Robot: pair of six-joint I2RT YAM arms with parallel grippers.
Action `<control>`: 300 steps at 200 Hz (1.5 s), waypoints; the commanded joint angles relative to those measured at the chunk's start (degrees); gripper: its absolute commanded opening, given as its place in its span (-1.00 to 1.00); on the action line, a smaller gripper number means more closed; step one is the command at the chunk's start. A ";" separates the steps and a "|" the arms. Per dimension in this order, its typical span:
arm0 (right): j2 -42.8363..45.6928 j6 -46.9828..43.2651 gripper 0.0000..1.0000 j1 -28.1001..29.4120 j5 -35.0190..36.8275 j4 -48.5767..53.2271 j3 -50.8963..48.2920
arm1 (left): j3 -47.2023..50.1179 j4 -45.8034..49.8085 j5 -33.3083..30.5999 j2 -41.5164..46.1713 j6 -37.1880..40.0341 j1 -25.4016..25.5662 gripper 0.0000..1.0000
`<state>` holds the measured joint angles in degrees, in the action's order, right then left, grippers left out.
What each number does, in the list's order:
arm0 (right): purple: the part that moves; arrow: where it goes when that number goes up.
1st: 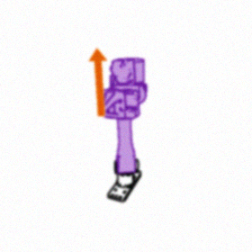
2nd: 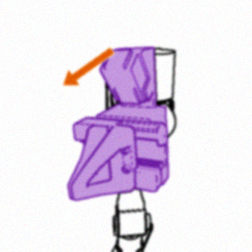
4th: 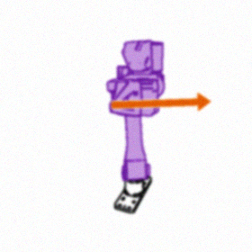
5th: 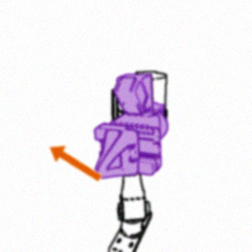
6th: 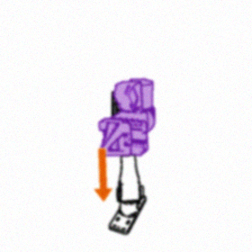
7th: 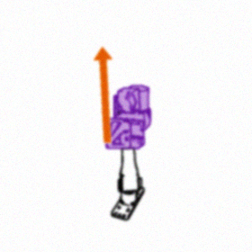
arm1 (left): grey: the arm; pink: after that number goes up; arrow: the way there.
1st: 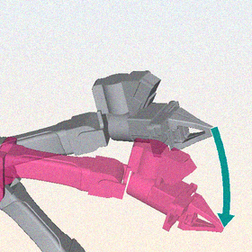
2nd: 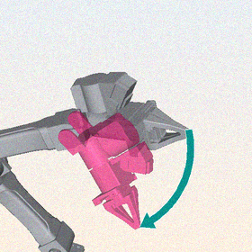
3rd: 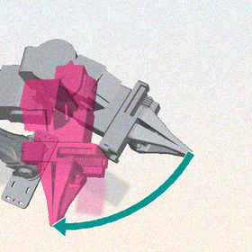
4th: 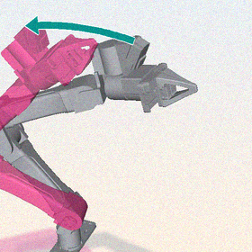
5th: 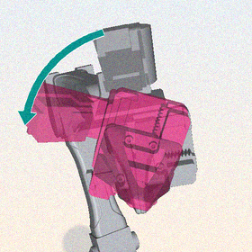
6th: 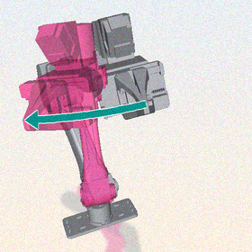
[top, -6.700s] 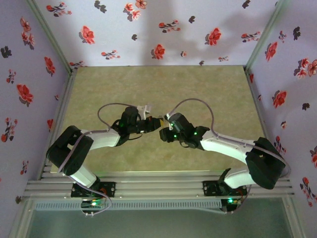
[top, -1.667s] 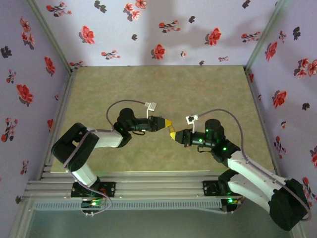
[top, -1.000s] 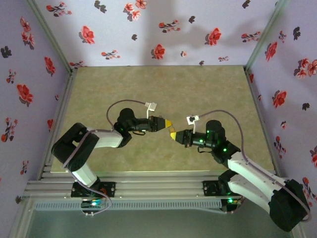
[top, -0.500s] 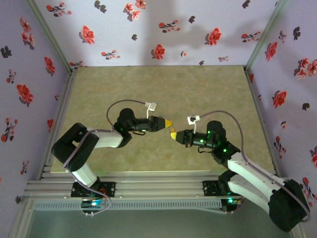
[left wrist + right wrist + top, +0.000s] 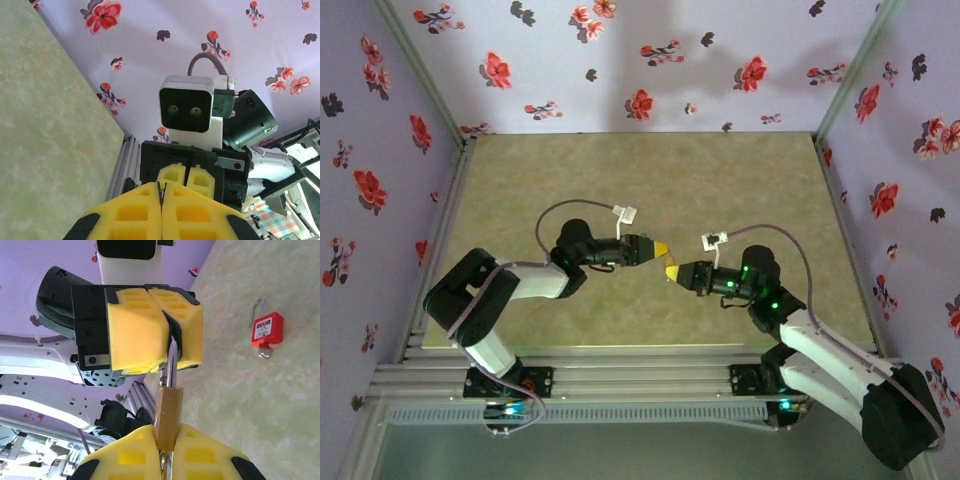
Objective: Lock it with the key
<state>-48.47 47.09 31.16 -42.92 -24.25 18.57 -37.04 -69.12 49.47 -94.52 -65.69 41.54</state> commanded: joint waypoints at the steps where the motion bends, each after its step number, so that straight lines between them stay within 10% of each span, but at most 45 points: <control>1: 1.37 2.33 -1.00 -0.74 -0.59 -8.53 0.11 | -0.67 -0.58 2.11 1.26 3.02 2.01 -1.00; 300: 3.28 7.28 -1.00 -2.06 6.68 -14.92 0.89 | -1.08 -0.90 6.14 3.45 8.29 7.15 -1.00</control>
<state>-45.32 53.08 30.35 -42.46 -31.46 17.06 -37.89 -70.52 45.80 -91.46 -60.23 43.79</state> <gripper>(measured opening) 0.072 0.056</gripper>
